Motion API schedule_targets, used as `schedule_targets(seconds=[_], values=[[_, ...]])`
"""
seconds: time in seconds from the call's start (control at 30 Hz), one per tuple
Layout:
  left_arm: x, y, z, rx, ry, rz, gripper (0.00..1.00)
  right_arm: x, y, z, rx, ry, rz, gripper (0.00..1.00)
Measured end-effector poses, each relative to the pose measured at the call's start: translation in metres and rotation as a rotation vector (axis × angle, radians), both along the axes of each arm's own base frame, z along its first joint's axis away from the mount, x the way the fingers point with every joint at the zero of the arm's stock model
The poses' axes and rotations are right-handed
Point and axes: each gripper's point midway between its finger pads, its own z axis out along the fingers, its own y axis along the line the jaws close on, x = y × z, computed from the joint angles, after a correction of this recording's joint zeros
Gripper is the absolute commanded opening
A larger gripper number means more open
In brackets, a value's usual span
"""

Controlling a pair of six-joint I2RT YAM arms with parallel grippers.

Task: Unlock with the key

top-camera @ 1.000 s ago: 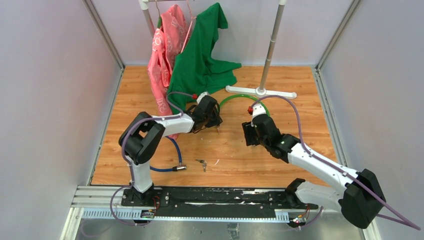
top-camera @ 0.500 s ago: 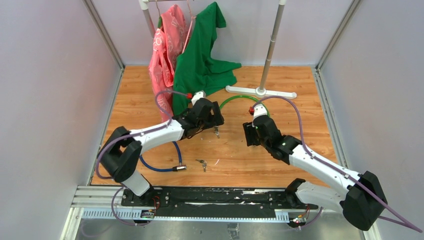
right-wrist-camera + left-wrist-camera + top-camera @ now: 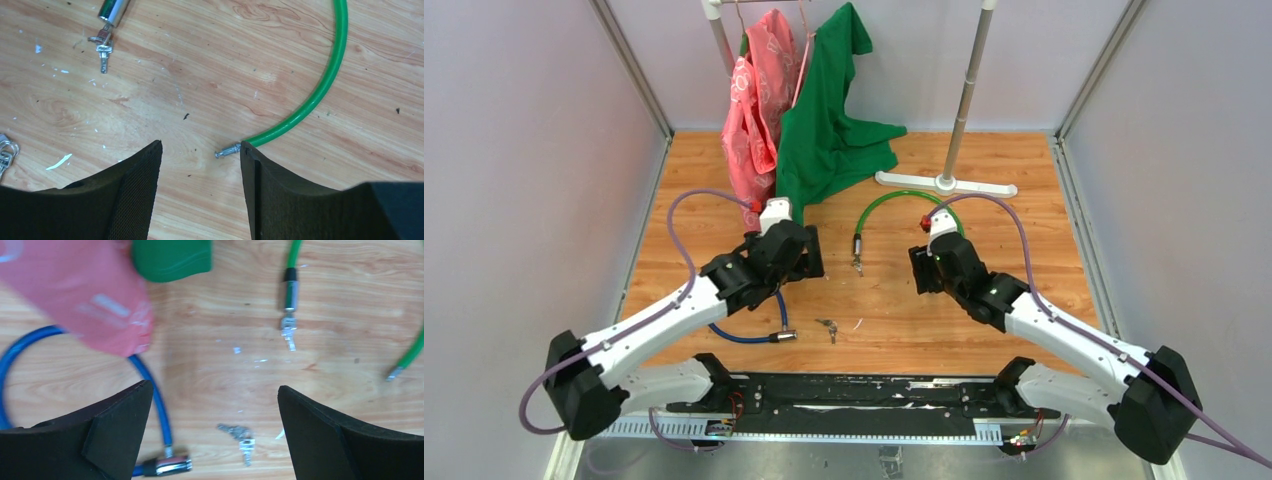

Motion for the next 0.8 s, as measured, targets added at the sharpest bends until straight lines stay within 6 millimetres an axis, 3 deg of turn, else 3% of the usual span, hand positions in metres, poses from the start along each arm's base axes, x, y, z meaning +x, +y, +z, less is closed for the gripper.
schedule_targets(seconds=[0.17, 0.27, 0.43, 0.6, 0.8], values=[[-0.022, 0.05, 0.009, 0.118, -0.026, 0.051, 1.0, -0.01, 0.013, 0.004, 0.002, -0.004, 0.057, 0.61], [-0.033, 0.069, 0.008, 0.142, -0.03, 0.076, 1.0, -0.018, 0.025, 0.011, 0.004, -0.006, 0.097, 0.61], [-0.05, 0.084, -0.02, 0.169, 0.031, 0.088, 0.93, -0.031, 0.049, 0.024, 0.009, -0.02, 0.17, 0.6], [-0.062, 0.088, -0.045, 0.175, 0.09, 0.094, 0.88, -0.049, 0.07, 0.021, -0.022, 0.005, 0.232, 0.59], [-0.067, 0.081, -0.076, 0.126, 0.139, 0.107, 0.78, -0.062, 0.073, 0.01, -0.051, 0.045, 0.234, 0.58]])
